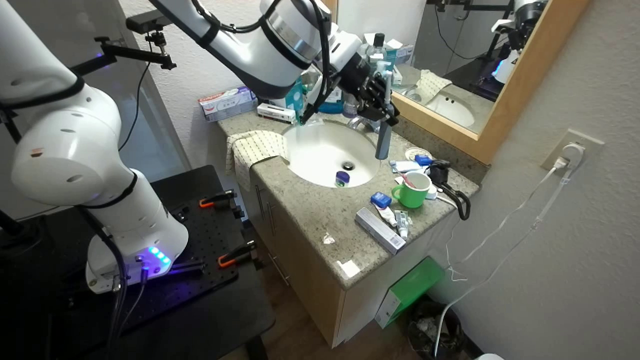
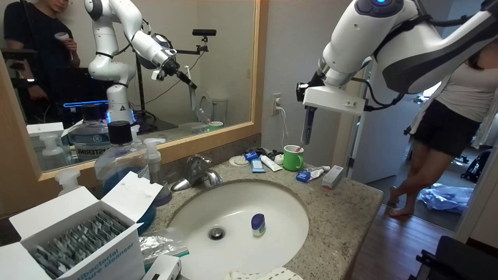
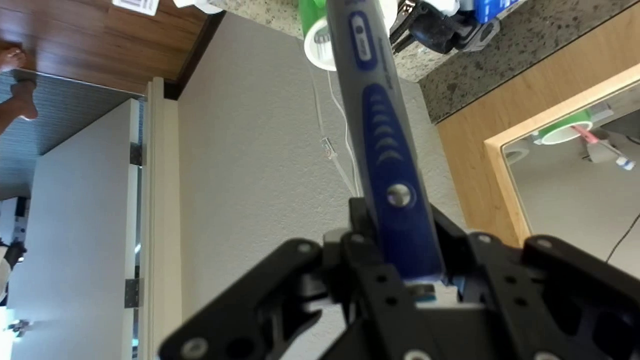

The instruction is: Take the toothbrush out of the mug and place it on the counter

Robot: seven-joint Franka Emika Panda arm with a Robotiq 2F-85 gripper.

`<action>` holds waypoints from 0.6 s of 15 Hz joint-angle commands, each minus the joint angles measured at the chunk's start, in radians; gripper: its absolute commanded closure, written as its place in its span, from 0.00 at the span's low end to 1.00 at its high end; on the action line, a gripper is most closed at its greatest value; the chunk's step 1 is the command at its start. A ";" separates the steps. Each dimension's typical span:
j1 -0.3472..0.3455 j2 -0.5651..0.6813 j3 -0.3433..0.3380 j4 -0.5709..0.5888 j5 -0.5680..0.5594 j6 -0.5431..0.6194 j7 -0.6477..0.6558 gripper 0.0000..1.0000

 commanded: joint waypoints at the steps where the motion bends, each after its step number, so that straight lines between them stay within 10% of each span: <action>1: 0.007 -0.079 -0.003 -0.067 0.020 0.044 -0.090 0.89; 9: 0.005 -0.039 -0.007 -0.102 0.029 0.132 -0.184 0.89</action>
